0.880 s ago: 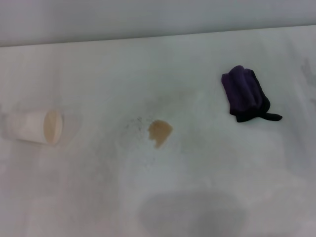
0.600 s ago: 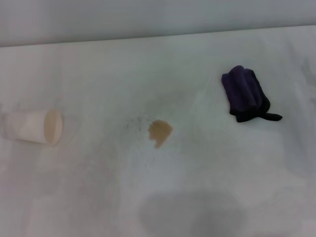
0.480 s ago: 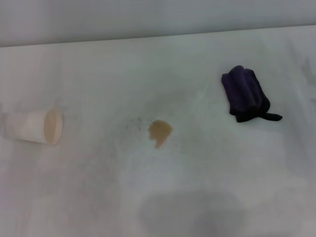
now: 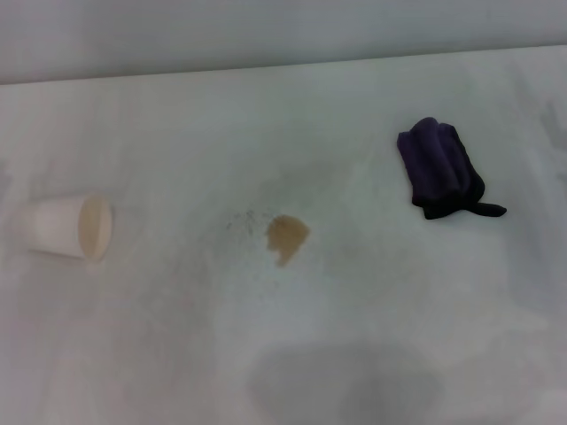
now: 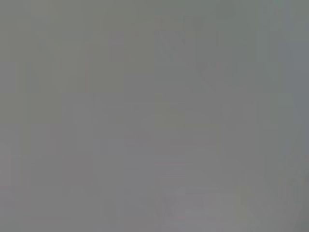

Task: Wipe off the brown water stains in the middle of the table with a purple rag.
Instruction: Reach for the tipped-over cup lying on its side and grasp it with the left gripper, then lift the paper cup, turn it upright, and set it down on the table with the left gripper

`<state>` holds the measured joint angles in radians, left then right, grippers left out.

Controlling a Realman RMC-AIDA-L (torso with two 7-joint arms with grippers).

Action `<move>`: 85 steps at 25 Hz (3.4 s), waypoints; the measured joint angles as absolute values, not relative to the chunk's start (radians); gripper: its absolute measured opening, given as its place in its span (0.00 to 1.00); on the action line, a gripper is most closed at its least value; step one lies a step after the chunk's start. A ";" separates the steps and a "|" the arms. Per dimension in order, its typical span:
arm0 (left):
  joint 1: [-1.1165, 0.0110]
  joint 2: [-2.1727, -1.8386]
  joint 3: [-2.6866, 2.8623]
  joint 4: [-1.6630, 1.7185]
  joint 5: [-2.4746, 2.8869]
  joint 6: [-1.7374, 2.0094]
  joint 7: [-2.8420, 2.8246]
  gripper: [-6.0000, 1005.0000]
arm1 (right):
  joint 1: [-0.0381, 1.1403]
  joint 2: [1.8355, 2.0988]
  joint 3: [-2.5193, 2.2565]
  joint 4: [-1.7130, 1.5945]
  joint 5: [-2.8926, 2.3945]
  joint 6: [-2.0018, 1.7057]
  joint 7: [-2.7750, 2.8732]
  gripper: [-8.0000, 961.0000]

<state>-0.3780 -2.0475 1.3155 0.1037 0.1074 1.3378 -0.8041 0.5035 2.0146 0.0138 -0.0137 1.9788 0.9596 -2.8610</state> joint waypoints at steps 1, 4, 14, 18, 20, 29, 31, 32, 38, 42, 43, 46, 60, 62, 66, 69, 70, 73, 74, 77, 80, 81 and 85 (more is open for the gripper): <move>-0.378 -2.040 1.316 0.111 0.115 1.332 -0.840 0.89 | 0.506 2.015 0.013 -0.013 1.979 0.960 -2.861 0.90; -0.378 -1.996 1.318 0.151 0.187 1.304 -1.007 0.89 | 0.510 2.016 0.014 -0.008 1.979 0.959 -2.861 0.90; -0.374 -1.820 1.312 0.509 0.757 0.967 -1.555 0.88 | 0.517 2.018 0.014 -0.004 1.979 0.958 -2.861 0.90; -0.410 -1.768 1.265 0.674 1.155 0.986 -1.699 0.88 | 0.524 2.019 0.016 -0.003 1.979 0.953 -2.861 0.90; -0.424 -1.760 1.225 0.728 1.301 1.047 -1.711 0.88 | 0.529 2.019 0.016 -0.003 1.979 0.949 -2.861 0.90; -0.482 -1.741 0.995 1.039 1.950 1.479 -1.753 0.88 | 0.543 2.022 0.011 0.000 1.979 0.945 -2.861 0.90; -0.490 -1.741 0.989 1.072 2.013 1.518 -1.763 0.88 | 0.544 2.022 0.012 0.007 1.979 0.945 -2.861 0.90; -0.509 -1.741 0.985 1.111 2.099 1.584 -1.771 0.88 | 0.544 2.022 0.013 0.011 1.979 0.945 -2.861 0.90; -0.566 -1.756 1.055 1.158 2.307 1.664 -1.767 0.88 | 0.552 2.023 0.015 0.030 1.979 0.945 -2.861 0.90; -0.615 -1.795 1.127 1.165 2.451 1.654 -1.755 0.88 | 0.553 2.023 0.016 0.040 1.980 0.945 -2.861 0.90; -0.623 -1.810 1.132 1.167 2.479 1.649 -1.744 0.88 | 0.553 2.023 0.016 0.044 1.983 0.945 -2.861 0.90; -0.646 -1.875 1.134 1.168 2.584 1.572 -1.655 0.88 | 0.555 2.024 0.016 0.050 1.990 0.945 -2.861 0.90; -0.679 -1.958 1.131 1.047 2.640 1.441 -1.479 0.88 | 0.555 2.023 0.052 0.069 1.991 0.945 -2.860 0.90; -0.681 -1.963 1.130 1.023 2.639 1.417 -1.461 0.88 | 0.555 2.022 0.052 0.069 1.991 0.945 -2.860 0.90; -0.682 -1.976 1.126 0.967 2.634 1.347 -1.422 0.88 | 0.555 2.022 0.052 0.069 1.991 0.945 -2.859 0.90; -0.682 -1.984 1.125 0.926 2.615 1.285 -1.393 0.88 | 0.555 2.022 0.052 0.069 1.991 0.945 -2.859 0.90; -0.682 -1.985 1.125 0.915 2.608 1.269 -1.385 0.88 | 0.555 2.022 0.052 0.069 1.991 0.945 -2.859 0.90; -0.683 -1.986 1.125 0.882 2.589 1.239 -1.367 0.88 | 0.555 2.022 0.052 0.069 1.991 0.946 -2.859 0.90; -0.683 -1.987 1.125 0.873 2.588 1.233 -1.362 0.88 | 0.555 2.022 0.052 0.069 1.991 0.946 -2.859 0.90; -0.684 -1.990 1.125 0.854 2.587 1.213 -1.353 0.88 | 0.555 2.022 0.052 0.069 1.991 0.948 -2.859 0.90; -0.684 -1.994 1.121 0.846 2.587 1.203 -1.351 0.88 | 0.554 2.022 0.052 0.069 1.991 0.949 -2.859 0.90; -0.684 -1.994 1.121 0.846 2.587 1.203 -1.351 0.87 | 0.554 2.022 0.052 0.069 1.991 0.950 -2.859 0.90; -0.680 -2.002 1.112 0.838 2.585 1.188 -1.338 0.87 | 0.554 2.022 0.052 0.070 1.991 0.951 -2.859 0.90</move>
<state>-0.6797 -2.0017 1.1124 0.8381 2.5850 1.1881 -1.3384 0.5544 2.0218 0.0521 0.0695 1.9911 0.9512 -2.8593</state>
